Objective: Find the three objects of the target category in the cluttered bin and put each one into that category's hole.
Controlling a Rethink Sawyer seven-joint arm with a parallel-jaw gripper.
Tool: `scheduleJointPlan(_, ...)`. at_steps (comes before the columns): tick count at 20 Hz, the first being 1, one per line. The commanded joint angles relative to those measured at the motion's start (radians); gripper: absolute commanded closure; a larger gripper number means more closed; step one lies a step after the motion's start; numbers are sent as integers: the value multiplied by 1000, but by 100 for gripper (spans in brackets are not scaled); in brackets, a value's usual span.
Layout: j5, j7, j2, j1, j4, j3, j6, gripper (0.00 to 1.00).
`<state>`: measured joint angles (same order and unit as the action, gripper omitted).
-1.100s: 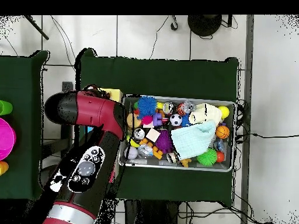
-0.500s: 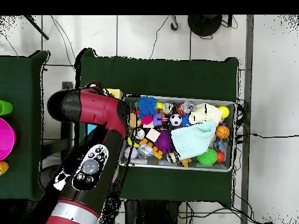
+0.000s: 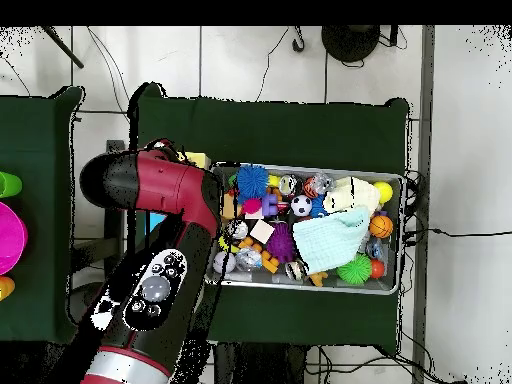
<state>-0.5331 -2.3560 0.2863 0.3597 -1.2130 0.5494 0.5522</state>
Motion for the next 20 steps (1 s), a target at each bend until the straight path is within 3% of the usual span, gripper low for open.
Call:
scheduleJointPlan(1, -21, -168, 95, -29, -122, -103, 16, 0)
scheduleJointPlan(5, -21, -149, 124, -33, -157, -129, 14, 0)
scheduleJointPlan(6, -23, -139, 135, -39, -172, -146, 7, 100)
scheduleJointPlan(20, -3, -123, 135, -52, -164, -157, 6, 100)
